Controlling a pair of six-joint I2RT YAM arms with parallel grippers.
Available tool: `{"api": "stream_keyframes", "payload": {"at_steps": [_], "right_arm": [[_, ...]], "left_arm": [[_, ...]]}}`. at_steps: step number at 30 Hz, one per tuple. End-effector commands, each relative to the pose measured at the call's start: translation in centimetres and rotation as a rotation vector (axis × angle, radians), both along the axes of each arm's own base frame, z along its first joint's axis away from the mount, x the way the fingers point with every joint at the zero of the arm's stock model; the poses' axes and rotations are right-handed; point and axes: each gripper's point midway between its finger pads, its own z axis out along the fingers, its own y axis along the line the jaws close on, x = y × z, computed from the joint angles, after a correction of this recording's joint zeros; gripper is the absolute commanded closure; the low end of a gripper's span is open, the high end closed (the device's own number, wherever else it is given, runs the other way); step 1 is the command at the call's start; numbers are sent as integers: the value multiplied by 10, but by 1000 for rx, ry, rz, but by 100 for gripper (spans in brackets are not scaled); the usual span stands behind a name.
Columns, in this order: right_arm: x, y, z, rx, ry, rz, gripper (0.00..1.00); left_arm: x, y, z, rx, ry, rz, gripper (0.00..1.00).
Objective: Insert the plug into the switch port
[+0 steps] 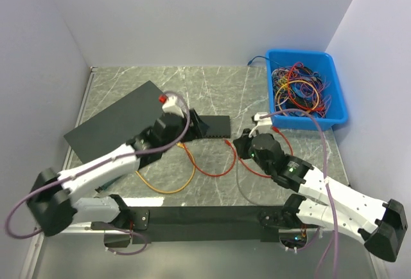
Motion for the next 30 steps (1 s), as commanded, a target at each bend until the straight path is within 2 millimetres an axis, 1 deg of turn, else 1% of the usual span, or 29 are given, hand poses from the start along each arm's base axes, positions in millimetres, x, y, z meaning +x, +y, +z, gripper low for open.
{"api": "stream_keyframes", "payload": {"at_steps": [1, 2, 3, 4, 5, 6, 7, 8, 9, 10, 11, 12, 13, 14, 15, 16, 17, 18, 20, 21, 23, 24, 26, 27, 28, 29, 30], "right_arm": [[8, -17, 1, 20, 44, -90, 100], [8, -18, -2, 8, 51, -93, 100], [7, -18, -3, 2, 54, -91, 100], [8, -20, -4, -1, 57, -94, 100], [7, -21, -5, -7, 60, -94, 100], [6, -21, -6, -11, 61, -94, 100], [6, -23, -6, -12, 62, -97, 100], [6, -24, -6, -12, 60, -98, 100], [5, -25, -7, -14, 61, -98, 100], [4, -27, -8, -16, 63, -100, 100], [4, -29, -8, -18, 62, -104, 100], [4, -30, -9, -19, 64, -104, 100], [3, -31, -10, -23, 67, -105, 100], [3, -33, -9, -23, 65, -107, 100], [2, -33, -10, -25, 67, -105, 100], [2, -34, -10, -25, 65, -105, 100], [2, -36, -8, -27, 58, -107, 100], [2, -37, -10, -30, 58, -108, 100], [2, -35, -9, -23, 57, -97, 100], [3, -35, -7, -18, 56, -98, 100], [5, -33, -10, -28, 67, -95, 100], [5, -31, -9, -26, 69, -88, 100], [6, -29, -8, -24, 70, -87, 100], [5, -29, -9, -24, 72, -86, 100], [5, -29, -8, -20, 71, -86, 100], [6, -28, -8, -17, 70, -84, 100], [6, -28, -8, -18, 71, -84, 100]], "left_arm": [[52, 2, 9, -14, -35, 4, 18], [62, -6, -13, 18, 13, -25, 19], [79, -12, 0, 23, -13, -37, 20], [92, -13, -4, 36, -2, -37, 21], [107, -20, -32, 82, 49, -41, 21], [123, -30, -16, 78, 30, -57, 23], [129, -29, -30, 124, 79, -51, 23], [137, -34, -35, 144, 100, -52, 23], [156, -47, -40, 163, 105, -57, 23], [168, -46, -47, 195, 113, -29, 23], [172, -45, -81, 262, 186, -27, 23], [189, -51, -67, 262, 162, -18, 23], [197, -48, -75, 288, 177, 2, 23], [197, -43, -88, 326, 227, 6, 23], [205, -45, -102, 341, 251, 18, 23], [207, -42, -110, 355, 268, 28, 22], [206, -40, -123, 371, 294, 31, 22], [203, -37, -133, 380, 311, 38, 22], [200, -34, -143, 386, 329, 45, 21], [196, -31, -152, 395, 345, 50, 21], [193, -26, -158, 408, 360, 65, 21], [189, -23, -165, 420, 383, 70, 21], [186, -21, -167, 424, 392, 72, 21], [181, -17, -172, 429, 406, 78, 21], [179, -17, -172, 422, 403, 79, 21], [177, -18, -165, 407, 396, 80, 21], [166, -13, -174, 411, 422, 81, 21]]}}
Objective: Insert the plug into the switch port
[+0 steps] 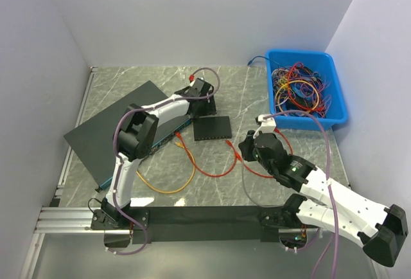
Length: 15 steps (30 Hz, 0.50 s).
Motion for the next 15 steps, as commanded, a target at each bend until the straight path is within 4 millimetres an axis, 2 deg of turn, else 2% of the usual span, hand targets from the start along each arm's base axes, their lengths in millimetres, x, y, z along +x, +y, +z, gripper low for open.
{"api": "stream_keyframes", "payload": {"at_steps": [1, 2, 3, 5, 6, 8, 9, 15], "right_arm": [[5, 4, 12, 23, -25, 3, 100], [5, 5, 11, 20, -20, 6, 100], [5, 6, 9, 17, -14, 8, 100], [4, 10, 3, 15, 4, 21, 100], [4, 10, 0, 13, 13, 23, 100], [3, 14, -5, 20, 30, 34, 100], [2, 15, -10, 17, 39, 35, 100], [-7, 36, -39, 24, 130, 120, 100]], "left_arm": [[-27, 9, -5, 1, 51, 17, 21], [-31, 8, 3, -16, 41, 14, 21], [-42, 12, -5, -14, 64, 21, 21], [-51, 8, 2, -39, 53, 12, 22], [-61, 11, -6, -34, 72, 17, 22], [-74, 2, -1, -49, 55, -7, 22], [-85, 1, -7, -41, 71, -12, 22], [-98, -1, -7, -54, 73, -17, 22]]}}
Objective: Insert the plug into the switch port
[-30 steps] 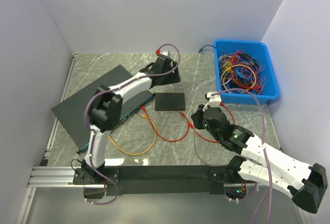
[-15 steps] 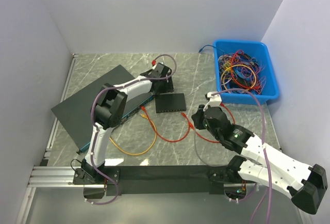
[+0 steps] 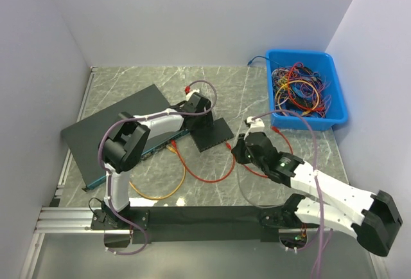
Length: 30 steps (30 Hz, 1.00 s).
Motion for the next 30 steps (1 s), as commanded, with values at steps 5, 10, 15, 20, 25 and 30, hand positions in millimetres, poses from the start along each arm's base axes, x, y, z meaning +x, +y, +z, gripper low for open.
{"api": "stream_keyframes", "payload": {"at_steps": [5, 10, 15, 20, 25, 30], "right_arm": [[-10, 38, -37, -20, 111, 119, 100], [-10, 58, -50, -56, 147, 158, 100], [1, 70, -50, -78, 147, 167, 100], [8, 79, -61, -114, 174, 178, 100], [17, 77, -71, -163, 181, 148, 100], [24, 73, -74, -202, 181, 121, 100]], "left_arm": [[-26, -12, 2, 10, 56, -50, 22], [-13, -23, 13, 1, 1, -119, 22], [-18, -32, 21, -57, -47, -214, 21], [-25, -28, 16, -91, -70, -262, 21], [-22, -23, 13, -136, -84, -279, 21], [-25, -20, 11, -154, -89, -302, 21]]}}
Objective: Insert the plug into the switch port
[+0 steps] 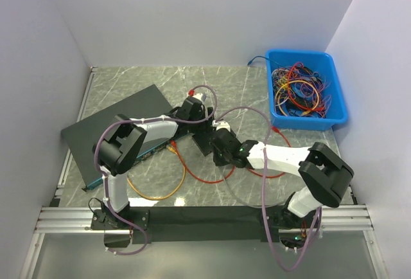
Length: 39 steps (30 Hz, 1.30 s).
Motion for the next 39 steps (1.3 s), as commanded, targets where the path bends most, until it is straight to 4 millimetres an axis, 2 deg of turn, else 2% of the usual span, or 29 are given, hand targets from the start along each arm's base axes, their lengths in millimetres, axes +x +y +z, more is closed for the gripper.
{"api": "stream_keyframes", "payload": {"at_steps": [1, 15, 22, 32, 39], "right_arm": [[18, 6, 14, -3, -56, -21, 100], [27, 16, 4, -19, -44, -21, 100], [27, 13, -3, -31, -34, -28, 100], [37, 24, 17, -4, -64, -19, 100], [38, 35, 11, 8, -38, 2, 100]], "left_arm": [[-3, -2, 10, -30, -29, -52, 21], [-9, 0, 3, -26, -9, -59, 24], [-10, 1, 2, -25, -6, -58, 24], [-14, 2, -7, -36, 18, -50, 26], [-18, 2, -7, -46, 21, -51, 26]]}}
